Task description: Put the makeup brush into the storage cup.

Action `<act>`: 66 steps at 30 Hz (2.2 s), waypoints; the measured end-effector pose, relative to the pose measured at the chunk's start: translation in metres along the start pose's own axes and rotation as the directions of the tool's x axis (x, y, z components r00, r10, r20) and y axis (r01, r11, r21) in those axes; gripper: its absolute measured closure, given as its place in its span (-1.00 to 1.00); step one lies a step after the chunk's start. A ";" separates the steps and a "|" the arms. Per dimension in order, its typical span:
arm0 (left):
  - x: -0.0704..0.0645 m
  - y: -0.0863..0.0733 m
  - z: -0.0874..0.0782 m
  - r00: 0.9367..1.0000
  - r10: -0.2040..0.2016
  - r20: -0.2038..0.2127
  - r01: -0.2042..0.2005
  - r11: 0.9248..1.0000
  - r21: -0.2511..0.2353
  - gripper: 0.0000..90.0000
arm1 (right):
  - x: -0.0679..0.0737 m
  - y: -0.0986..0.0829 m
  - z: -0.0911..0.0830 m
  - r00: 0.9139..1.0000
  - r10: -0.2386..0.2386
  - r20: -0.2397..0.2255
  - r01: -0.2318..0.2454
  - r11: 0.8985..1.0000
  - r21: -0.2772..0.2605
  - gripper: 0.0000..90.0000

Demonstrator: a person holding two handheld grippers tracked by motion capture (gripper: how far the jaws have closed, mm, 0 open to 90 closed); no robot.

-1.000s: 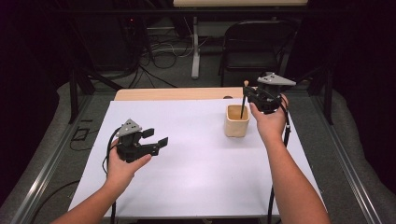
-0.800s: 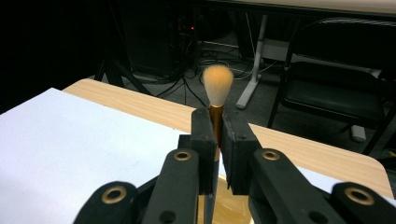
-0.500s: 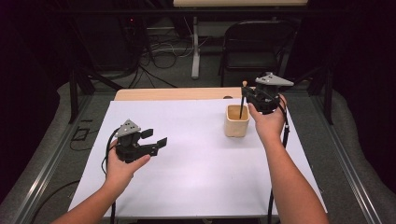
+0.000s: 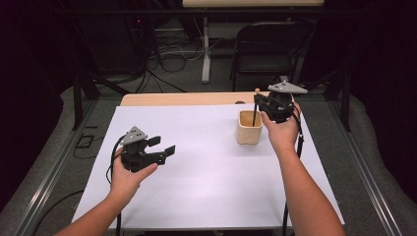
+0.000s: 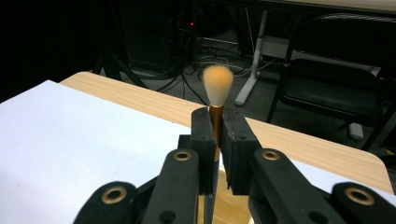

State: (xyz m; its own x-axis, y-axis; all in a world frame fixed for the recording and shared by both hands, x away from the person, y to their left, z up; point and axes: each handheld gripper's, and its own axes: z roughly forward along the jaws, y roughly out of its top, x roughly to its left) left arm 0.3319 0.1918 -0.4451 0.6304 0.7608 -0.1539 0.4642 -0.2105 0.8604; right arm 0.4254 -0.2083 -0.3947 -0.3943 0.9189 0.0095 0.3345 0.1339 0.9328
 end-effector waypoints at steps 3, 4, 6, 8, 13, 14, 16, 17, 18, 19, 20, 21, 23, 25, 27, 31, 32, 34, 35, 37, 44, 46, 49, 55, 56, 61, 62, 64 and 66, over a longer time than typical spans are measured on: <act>0.000 0.000 0.000 1.000 -0.002 -0.001 0.002 1.000 -0.001 -0.30 | -0.001 -0.001 0.000 1.000 0.003 0.000 -0.003 1.000 0.000 0.86; 0.000 0.000 0.000 1.000 -0.002 -0.001 0.002 1.000 0.000 -0.29 | -0.002 -0.001 -0.001 1.000 0.002 0.001 -0.002 1.000 -0.001 0.86; 0.000 0.000 0.001 1.000 0.000 0.000 0.000 1.000 0.000 -0.30 | -0.003 -0.002 -0.001 1.000 0.002 0.004 -0.002 1.000 -0.001 0.86; -0.001 0.000 0.001 1.000 0.001 0.001 -0.001 1.000 0.001 -0.30 | -0.003 -0.003 -0.001 1.000 0.003 0.004 -0.003 1.000 0.000 0.86; -0.001 0.000 0.001 1.000 0.002 0.002 -0.002 1.000 0.002 -0.30 | -0.003 -0.005 0.000 1.000 0.001 0.004 -0.001 1.000 0.005 0.86; 0.000 0.000 0.001 1.000 0.002 0.002 -0.002 1.000 0.003 -0.30 | -0.003 -0.005 0.000 1.000 0.000 0.005 0.000 1.000 0.005 0.86; 0.000 0.000 0.000 1.000 0.003 0.001 -0.003 1.000 0.003 -0.30 | -0.003 -0.005 0.001 1.000 0.004 0.005 -0.004 1.000 0.003 0.86; 0.000 0.000 0.000 1.000 0.000 0.000 0.000 1.000 0.002 -0.30 | -0.003 -0.005 0.000 1.000 0.003 0.004 -0.003 1.000 0.006 0.86; 0.000 0.000 0.000 1.000 0.000 0.000 0.000 1.000 0.002 -0.30 | -0.002 -0.005 0.001 1.000 0.003 0.003 -0.003 1.000 0.009 0.86; 0.000 0.000 0.000 1.000 -0.001 0.000 0.001 1.000 0.002 -0.30 | -0.002 -0.005 0.001 1.000 0.001 0.002 -0.001 1.000 0.011 0.86; 0.000 0.000 0.000 1.000 -0.001 0.000 0.001 1.000 0.002 -0.30 | -0.002 -0.006 0.002 1.000 -0.002 0.002 0.002 1.000 0.009 0.86; 0.000 0.000 0.000 1.000 -0.001 0.000 0.001 1.000 0.002 -0.30 | -0.002 -0.006 0.002 1.000 -0.004 0.003 0.004 1.000 0.013 0.86; 0.000 0.000 0.000 1.000 0.000 0.001 0.000 1.000 0.002 -0.30 | -0.001 -0.008 0.003 1.000 -0.006 0.003 0.006 1.000 0.009 0.86; 0.000 0.000 0.000 1.000 0.001 0.001 -0.001 1.000 0.003 -0.30 | -0.001 -0.010 0.003 1.000 -0.002 0.003 0.002 1.000 0.015 0.86; 0.000 0.000 0.000 1.000 0.000 0.000 0.000 1.000 0.002 -0.30 | -0.002 -0.013 0.004 1.000 -0.003 0.004 0.003 1.000 0.021 0.86; 0.000 0.000 0.000 1.000 0.000 0.000 0.000 1.000 0.003 -0.30 | -0.002 -0.017 0.006 1.000 0.002 0.004 -0.002 1.000 0.027 0.86; 0.000 0.000 0.000 1.000 -0.001 -0.001 0.001 1.000 0.002 -0.30 | -0.002 -0.018 0.006 1.000 0.003 0.004 -0.004 1.000 0.029 0.86; 0.000 0.000 0.000 1.000 0.002 0.000 -0.002 1.000 0.004 -0.29 | -0.002 -0.019 0.006 1.000 0.001 0.003 -0.001 0.999 0.033 0.86; 0.000 0.000 0.001 1.000 0.004 0.000 -0.004 1.000 0.004 -0.29 | -0.002 -0.019 0.006 1.000 0.000 0.002 0.000 0.999 0.033 0.86; -0.001 0.000 0.001 1.000 0.003 0.001 -0.003 1.000 0.005 -0.29 | -0.002 -0.020 0.006 1.000 -0.001 0.002 0.001 0.999 0.035 0.86; 0.000 0.000 0.001 1.000 0.004 0.001 -0.004 1.000 0.005 -0.29 | -0.001 -0.027 0.009 1.000 0.000 0.003 -0.001 0.999 0.041 0.86; 0.000 0.000 0.001 1.000 0.003 0.000 -0.003 1.000 0.006 -0.29 | -0.001 -0.029 0.010 1.000 0.000 0.003 0.000 0.999 0.045 0.86; 0.000 -0.001 0.000 1.000 0.004 -0.001 -0.004 1.000 0.008 -0.29 | -0.001 -0.032 0.011 1.000 0.001 0.004 -0.001 0.999 0.054 0.86; 0.000 -0.001 0.001 1.000 0.003 0.000 -0.003 1.000 0.008 -0.29 | 0.000 -0.036 0.013 1.000 -0.001 0.004 0.001 0.998 0.057 0.86; 0.000 -0.001 0.001 1.000 0.003 0.001 -0.003 1.000 0.008 -0.29 | 0.000 -0.037 0.014 1.000 -0.003 0.004 0.003 0.998 0.061 0.86; 0.000 -0.002 0.001 1.000 0.002 -0.002 -0.002 1.000 0.008 -0.29 | -0.001 -0.042 0.016 1.000 0.000 0.007 0.000 0.998 0.066 0.86; 0.000 -0.002 0.001 1.000 0.001 -0.002 -0.001 1.000 0.007 -0.29 | -0.001 -0.043 0.016 1.000 0.000 0.005 -0.001 0.997 0.071 0.86; 0.000 -0.002 0.001 1.000 0.003 -0.002 -0.003 1.000 0.011 -0.29 | -0.002 -0.045 0.017 1.000 0.002 0.007 -0.003 0.997 0.075 0.86; 0.000 -0.002 0.002 1.000 0.004 -0.001 -0.004 1.000 0.012 -0.29 | -0.002 -0.047 0.018 1.000 0.005 0.008 -0.005 0.997 0.081 0.86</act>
State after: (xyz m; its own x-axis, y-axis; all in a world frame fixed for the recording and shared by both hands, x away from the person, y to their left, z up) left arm 0.3319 0.1916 -0.4480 0.6315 0.7606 -0.1504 0.4690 -0.2204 0.8552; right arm 0.4255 -0.2101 -0.4451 -0.3861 0.9224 0.0112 0.4049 0.1585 0.9005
